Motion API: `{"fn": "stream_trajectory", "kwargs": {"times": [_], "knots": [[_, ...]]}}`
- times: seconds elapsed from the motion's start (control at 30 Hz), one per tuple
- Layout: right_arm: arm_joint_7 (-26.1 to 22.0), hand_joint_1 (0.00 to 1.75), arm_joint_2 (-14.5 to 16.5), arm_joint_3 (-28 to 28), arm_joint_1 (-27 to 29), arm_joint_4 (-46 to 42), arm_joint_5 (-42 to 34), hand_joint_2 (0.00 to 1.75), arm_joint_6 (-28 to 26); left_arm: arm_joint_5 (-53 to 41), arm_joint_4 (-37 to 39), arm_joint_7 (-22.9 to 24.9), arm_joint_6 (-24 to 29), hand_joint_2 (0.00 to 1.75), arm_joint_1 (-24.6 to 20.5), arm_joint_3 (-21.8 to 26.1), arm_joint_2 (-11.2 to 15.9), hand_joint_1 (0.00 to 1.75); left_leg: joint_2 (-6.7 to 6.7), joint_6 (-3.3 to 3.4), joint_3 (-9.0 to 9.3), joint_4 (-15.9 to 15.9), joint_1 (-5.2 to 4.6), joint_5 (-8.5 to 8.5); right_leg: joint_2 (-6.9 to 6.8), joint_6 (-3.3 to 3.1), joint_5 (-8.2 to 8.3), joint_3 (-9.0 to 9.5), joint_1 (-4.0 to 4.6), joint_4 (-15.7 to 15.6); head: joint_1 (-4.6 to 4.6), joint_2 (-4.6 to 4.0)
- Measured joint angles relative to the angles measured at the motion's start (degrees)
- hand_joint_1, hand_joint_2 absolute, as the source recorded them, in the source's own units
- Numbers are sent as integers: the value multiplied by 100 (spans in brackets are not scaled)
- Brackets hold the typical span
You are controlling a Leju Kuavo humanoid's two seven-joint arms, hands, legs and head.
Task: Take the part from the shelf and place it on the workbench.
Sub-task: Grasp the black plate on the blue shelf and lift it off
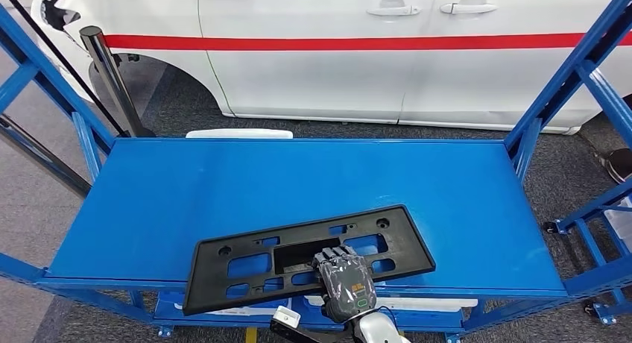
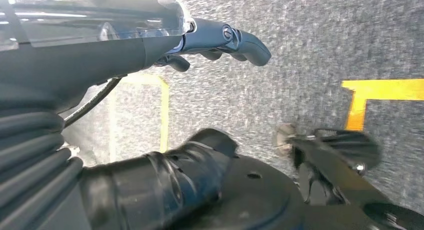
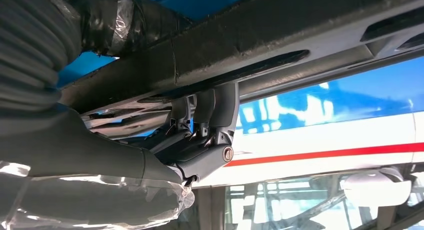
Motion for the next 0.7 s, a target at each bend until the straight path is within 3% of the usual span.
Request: {"fn": "stream_trajectory", "kwargs": {"times": [0.07, 0.1, 0.2, 0.23, 0.3, 0.37, 0.4, 0.43, 0.47, 0.53, 0.57, 0.6, 0.7], "knots": [[2, 175, -13, -19, 17, -32, 0, 175, 1, 2, 1, 10, 2, 175, -3, 0, 3, 0, -2, 31, 311, -652, -10, 217, 13, 48, -16, -1, 19, 22, 2, 0], [5, 175, -19, -30, 22, -42, -1, 175, 2, 8, 1, 20, 4, 175, -5, 0, 3, 0, -4, 59, 370, -786, -19, 226, 18, 75, -16, -8, 32, 28, 3, 0], [10, 175, -27, -56, 22, -53, -5, 175, 11, 35, 1, 67, -6, 175, -10, 0, 4, 0, 0, 175, 383, -832, -25, 240, 32, 164, -17, -13, 35, 43, 6, 0], [7, 175, -27, -63, 20, -53, -10, 175, 18, 39, 1, 92, -23, 175, -12, 0, 5, 0, 8, 220, 386, -850, -21, 259, 34, 189, -84, -46, 28, 126, 8, 0], [-12, 175, -29, -79, 16, -50, -25, 175, 27, 42, 1, 171, -72, 175, -14, 0, 10, 0, 31, 300, 377, -875, -18, 288, 35, 216, -407, -281, 15, 643, 8, 0], [-19, 175, -33, -87, 16, -39, 7, 175, -43, 42, 4, 284, -90, 175, -12, -1, 15, 0, 44, 334, 352, -872, -34, 292, 33, 223, -754, -648, 11, 1404, 7, 0], [0, 175, -35, -92, 20, -28, 67, 175, -131, 42, 6, 333, -74, 175, -10, -3, 16, 0, 46, 338, 348, -869, -40, 292, 33, 225, -801, -758, 7, 1632, 7, 0], [32, 175, -36, -95, 29, -17, 151, 175, -242, 43, 7, 374, -50, 175, -9, -4, 17, 0, 42, 337, 347, -864, -43, 292, 32, 221, -737, -774, 4, 1661, 7, 0], [90, 175, -26, -101, 45, -5, 294, 175, -389, 46, 8, 408, -23, 175, -9, -7, 18, 0, 35, 332, 350, -856, -44, 288, 31, 212, -571, -678, 0, 1459, 8, 0], [251, 175, 16, -144, 96, 10, 708, 175, -727, 68, 8, 449, 10, 175, -12, -13, 18, 0, 12, 305, 343, -817, -54, 265, 27, 180, -185, -322, 1, 704, 8, 0], [356, 175, 59, -191, 131, 14, 988, 175, -937, 90, 8, 468, 16, 175, -15, -17, 18, 0, 0, 280, 322, -786, -65, 250, 27, 164, -80, -193, 7, 398, 8, 0], [459, 175, 106, -261, 162, 16, 1254, 175, -1140, 113, 8, 482, 17, 175, -15, -21, 18, 0, -7, 253, 296, -760, -75, 239, 30, 150, -43, -134, 14, 222, 7, 0], [896, 175, 187, -424, 154, -33, 1757, 175, -1652, 169, 10, 542, 5, 175, -11, -38, 20, 0, -7, 165, 241, -717, -75, 231, 47, 87, -16, -165, 18, 156, 5, 0]]}}
